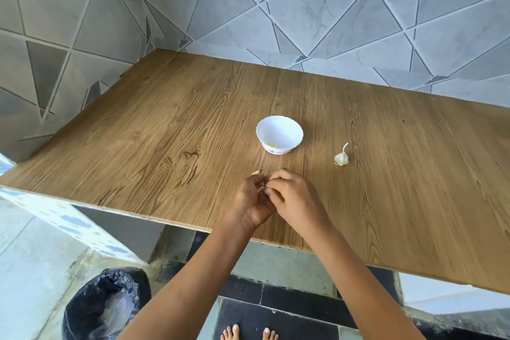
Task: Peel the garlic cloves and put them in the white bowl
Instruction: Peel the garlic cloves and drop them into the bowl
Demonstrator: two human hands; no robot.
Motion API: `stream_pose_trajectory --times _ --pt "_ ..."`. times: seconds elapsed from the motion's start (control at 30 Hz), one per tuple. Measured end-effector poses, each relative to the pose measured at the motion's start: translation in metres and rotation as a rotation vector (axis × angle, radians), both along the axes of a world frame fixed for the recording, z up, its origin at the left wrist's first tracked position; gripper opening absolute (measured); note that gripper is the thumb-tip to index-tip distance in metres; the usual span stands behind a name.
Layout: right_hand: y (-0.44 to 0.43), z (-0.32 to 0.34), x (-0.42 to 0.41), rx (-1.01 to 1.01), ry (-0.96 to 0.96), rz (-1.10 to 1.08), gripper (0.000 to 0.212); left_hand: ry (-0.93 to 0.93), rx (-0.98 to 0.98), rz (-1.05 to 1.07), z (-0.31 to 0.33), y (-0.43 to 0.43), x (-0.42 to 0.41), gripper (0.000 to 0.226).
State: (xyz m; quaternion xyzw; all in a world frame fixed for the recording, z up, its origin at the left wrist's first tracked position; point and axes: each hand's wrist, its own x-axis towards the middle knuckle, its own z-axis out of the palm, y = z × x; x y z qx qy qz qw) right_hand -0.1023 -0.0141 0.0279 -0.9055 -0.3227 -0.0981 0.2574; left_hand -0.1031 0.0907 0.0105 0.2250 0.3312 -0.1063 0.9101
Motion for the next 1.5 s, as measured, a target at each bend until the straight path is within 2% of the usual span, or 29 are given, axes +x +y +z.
stream_pose_trajectory --times 0.1,0.2,0.3,0.37,0.5,0.57,0.8,0.93,1.07,1.23,1.3,1.37,1.43,1.5 --pt "0.001 0.000 0.001 0.054 0.023 0.006 0.025 -0.020 0.018 0.020 0.000 0.000 0.001 0.049" --pt "0.002 -0.001 0.001 0.082 0.030 0.005 0.031 -0.033 0.034 0.011 0.001 0.001 0.001 0.040" --pt "0.002 -0.001 -0.001 0.086 0.048 -0.004 0.037 -0.027 0.038 0.010 0.002 0.002 0.001 0.041" --pt "0.002 -0.003 0.000 0.109 0.020 -0.018 0.031 -0.017 0.036 0.002 0.002 0.003 0.001 0.039" --pt "0.001 -0.010 0.003 0.179 -0.013 -0.063 0.009 -0.046 0.005 -0.005 0.005 0.002 0.001 0.052" --pt "-0.003 -0.010 0.003 0.234 0.005 -0.076 0.003 -0.063 -0.007 -0.002 0.010 0.001 -0.002 0.046" --pt "-0.025 -0.014 0.004 0.296 0.053 -0.048 0.014 -0.062 -0.039 -0.043 0.010 -0.002 -0.001 0.041" --pt "-0.058 -0.021 0.002 0.164 0.078 -0.123 0.015 -0.077 -0.044 -0.036 0.005 0.006 0.002 0.038" --pt "-0.070 -0.034 -0.001 -0.078 0.207 -0.139 0.030 -0.071 -0.032 -0.013 0.003 0.011 0.004 0.037" --pt "-0.056 -0.046 -0.006 -0.163 0.131 -0.121 0.031 -0.067 -0.015 -0.021 0.001 0.010 0.003 0.037" --pt "-0.055 -0.051 -0.011 -0.160 0.120 -0.125 0.030 -0.072 -0.014 -0.023 0.000 0.010 0.002 0.037" --pt "-0.058 -0.053 -0.015 -0.074 0.124 -0.146 0.027 -0.076 -0.015 -0.028 0.000 0.009 0.001 0.037" --pt "-0.063 -0.055 -0.017 0.029 0.104 -0.225 0.025 -0.078 -0.012 -0.029 0.000 0.008 0.001 0.037" --pt "-0.066 -0.055 -0.017 0.042 0.074 -0.301 0.021 -0.079 -0.012 -0.025 0.001 0.007 0.000 0.037"
